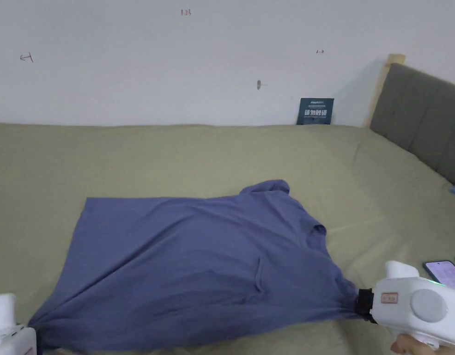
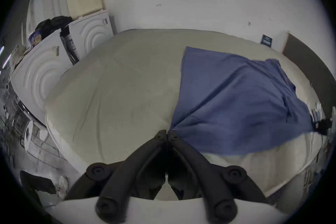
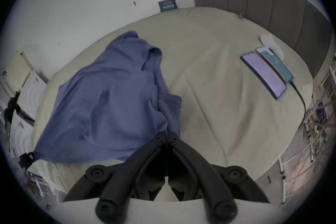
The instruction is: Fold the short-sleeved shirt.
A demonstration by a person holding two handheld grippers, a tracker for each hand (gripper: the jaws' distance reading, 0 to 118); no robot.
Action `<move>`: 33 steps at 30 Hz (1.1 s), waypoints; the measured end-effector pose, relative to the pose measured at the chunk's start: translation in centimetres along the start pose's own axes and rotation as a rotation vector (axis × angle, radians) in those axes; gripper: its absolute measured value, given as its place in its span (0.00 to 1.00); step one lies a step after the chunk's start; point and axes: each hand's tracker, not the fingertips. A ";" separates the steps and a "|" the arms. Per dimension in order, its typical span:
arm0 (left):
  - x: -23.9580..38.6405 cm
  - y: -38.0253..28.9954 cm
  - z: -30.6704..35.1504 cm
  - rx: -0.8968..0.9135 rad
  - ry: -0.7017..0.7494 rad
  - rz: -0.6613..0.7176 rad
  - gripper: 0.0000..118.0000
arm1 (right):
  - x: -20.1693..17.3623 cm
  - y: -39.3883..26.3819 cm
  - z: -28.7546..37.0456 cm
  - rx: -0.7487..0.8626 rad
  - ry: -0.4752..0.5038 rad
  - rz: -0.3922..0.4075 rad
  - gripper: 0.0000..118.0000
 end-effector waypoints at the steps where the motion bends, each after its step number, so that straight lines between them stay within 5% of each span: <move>1: 0.2 -0.8 0.6 -0.003 0.004 -0.023 0.00 | 0.1 -0.6 0.5 -0.004 -0.042 0.039 0.00; 6: 0.2 -4.6 3.2 -0.035 0.015 -0.003 0.00 | 0.9 -3.2 3.6 0.006 -0.108 0.209 0.00; 9: -0.2 -5.9 3.4 -0.060 0.065 -0.048 0.00 | 1.9 -4.5 4.8 -0.010 -0.101 0.203 0.00; 14: -2.4 -6.2 2.8 -0.059 0.003 0.066 0.00 | 2.6 -5.8 5.0 -0.013 -0.103 0.185 0.00; 17: -2.3 -6.1 2.8 -0.047 0.005 0.060 0.16 | 2.5 -6.0 4.1 -0.007 -0.113 0.186 0.04; 19: -2.3 -5.9 2.9 -0.038 0.016 0.038 0.64 | 2.5 -5.9 4.0 -0.013 -0.118 0.179 0.48; 20: -2.4 -5.7 3.1 -0.037 -0.001 0.031 0.73 | 2.4 -5.8 3.9 -0.020 -0.115 0.177 0.71; 21: -2.5 -5.6 3.5 -0.022 -0.026 0.028 0.73 | 2.4 -5.8 4.1 -0.023 -0.109 0.173 0.78; 26: -2.5 -4.7 5.5 0.016 -0.096 0.030 0.68 | 0.7 -5.1 6.7 0.045 -0.089 0.202 0.47; 28: -2.6 -4.4 6.2 0.011 -0.131 0.024 0.32 | -0.6 -5.2 8.1 0.083 -0.075 0.219 0.00; 29: -2.7 -4.4 6.5 0.013 -0.151 0.023 0.05 | -1.2 -5.4 8.4 0.096 -0.072 0.224 0.00; 33: -2.6 -5.3 6.3 -0.038 -0.122 0.001 0.00 | -2.6 -6.4 8.5 0.077 -0.017 0.241 0.00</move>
